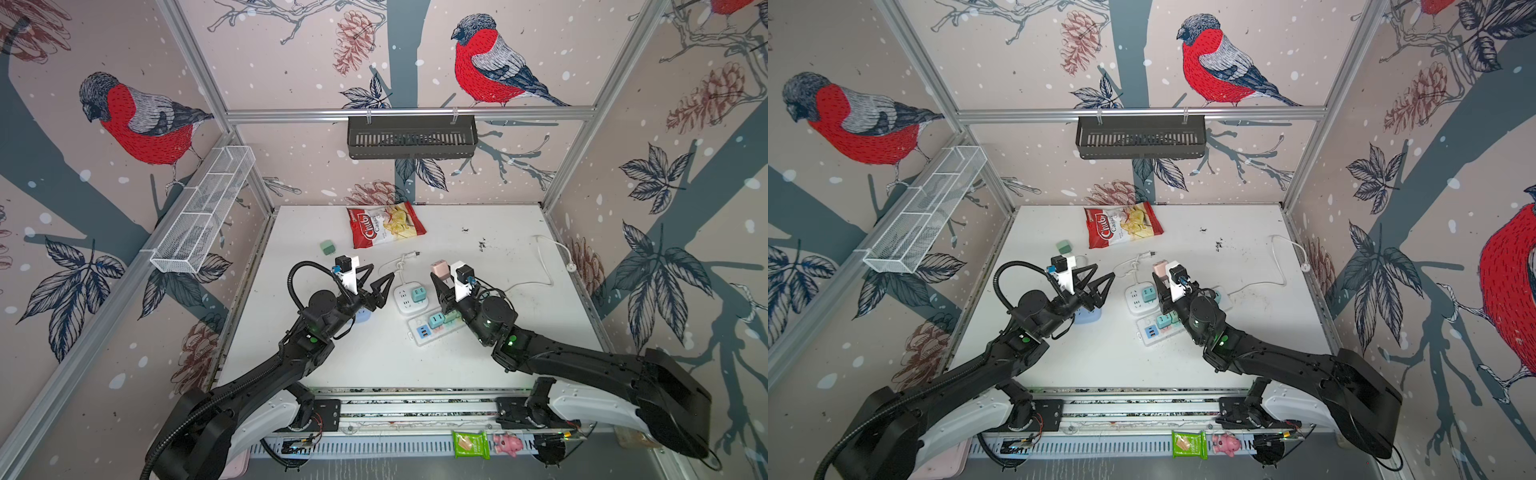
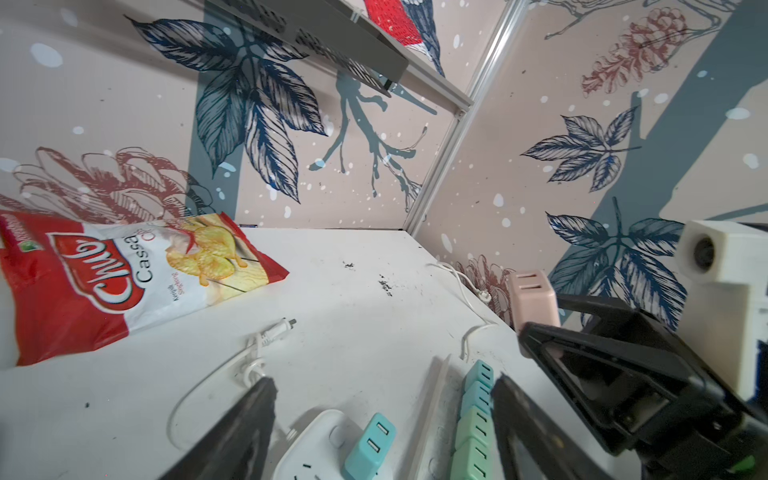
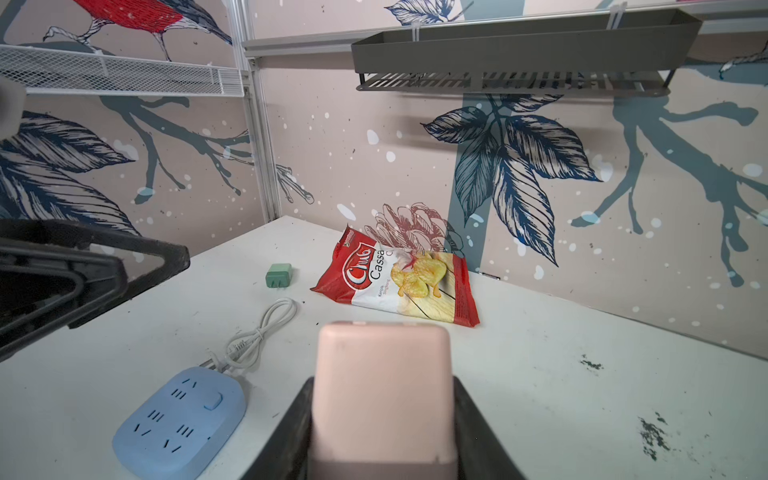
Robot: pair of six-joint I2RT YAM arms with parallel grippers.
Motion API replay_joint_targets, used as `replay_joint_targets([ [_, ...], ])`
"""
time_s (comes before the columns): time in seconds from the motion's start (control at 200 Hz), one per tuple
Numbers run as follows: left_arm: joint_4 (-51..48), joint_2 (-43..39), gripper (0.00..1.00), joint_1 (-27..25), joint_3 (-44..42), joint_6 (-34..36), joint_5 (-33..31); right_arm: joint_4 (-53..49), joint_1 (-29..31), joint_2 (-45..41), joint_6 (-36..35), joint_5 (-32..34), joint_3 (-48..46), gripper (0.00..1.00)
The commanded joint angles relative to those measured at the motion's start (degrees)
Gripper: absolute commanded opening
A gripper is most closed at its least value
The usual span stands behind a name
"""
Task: Insert the plug
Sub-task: 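Lift the pink adapter toward the left gripper while the left gripper approaches, then close the left gripper on the pink adapter held by the right gripper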
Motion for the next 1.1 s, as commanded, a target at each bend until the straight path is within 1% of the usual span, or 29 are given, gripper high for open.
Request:
replay_joint_targets([
  [0.0, 4.70, -0.10, 0.79, -0.27, 0.62, 1.34, 4.00, 5.91, 0.38, 1.27, -6.47, -5.86, -0.51, 0.01],
  [0.16, 5.32, -0.29, 0.79, -1.03, 1.21, 1.77, 7.32, 8.08, 1.32, 2.63, -10.69, -8.23, -1.86, 0.01],
  [0.33, 4.39, 0.56, 0.79, -4.48, 2.73, 5.05, 8.90, 12.94, 2.20, 2.99, -15.22, -7.54, -4.67, 0.00],
  [0.44, 2.88, 2.18, 0.78, -6.85, 4.70, 6.74, 11.29, 14.84, 2.47, 3.58, -16.37, -6.97, -5.44, 0.00],
  [0.551, 1.21, 4.28, 0.78, -8.69, 6.52, 8.44, 12.30, 15.43, 3.08, 3.77, -17.27, -6.40, -5.53, 0.00],
  [0.861, -3.64, 11.45, 0.78, -9.71, 12.00, 9.13, 16.45, 20.07, 5.52, 3.65, -20.04, -3.70, -7.38, 0.00],
  [0.996, -4.83, 13.77, 0.76, -10.23, 13.59, 9.64, 17.80, 22.32, 6.14, 3.75, -20.96, -1.70, -8.14, 0.00],
  [1.096, -5.84, 14.80, 0.72, -10.42, 14.58, 9.97, 19.04, 23.79, 6.20, 3.37, -20.98, -0.59, -8.90, 0.00],
])
